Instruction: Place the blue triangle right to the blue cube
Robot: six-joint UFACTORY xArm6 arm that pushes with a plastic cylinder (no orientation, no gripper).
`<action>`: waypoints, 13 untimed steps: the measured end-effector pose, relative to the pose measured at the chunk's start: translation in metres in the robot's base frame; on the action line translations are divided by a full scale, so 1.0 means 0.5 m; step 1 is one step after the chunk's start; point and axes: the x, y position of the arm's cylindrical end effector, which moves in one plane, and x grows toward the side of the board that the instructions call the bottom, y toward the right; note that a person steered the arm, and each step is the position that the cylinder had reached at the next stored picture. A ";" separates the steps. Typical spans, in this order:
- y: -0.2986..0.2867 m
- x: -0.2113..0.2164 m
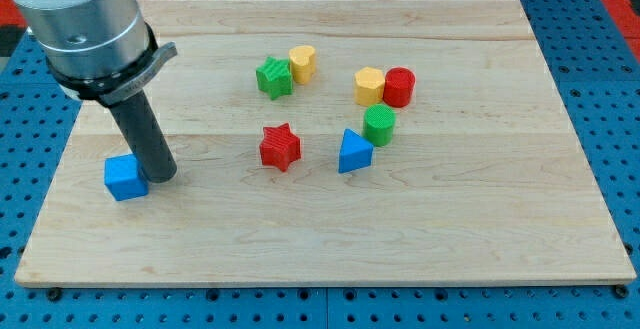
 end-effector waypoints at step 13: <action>0.188 0.059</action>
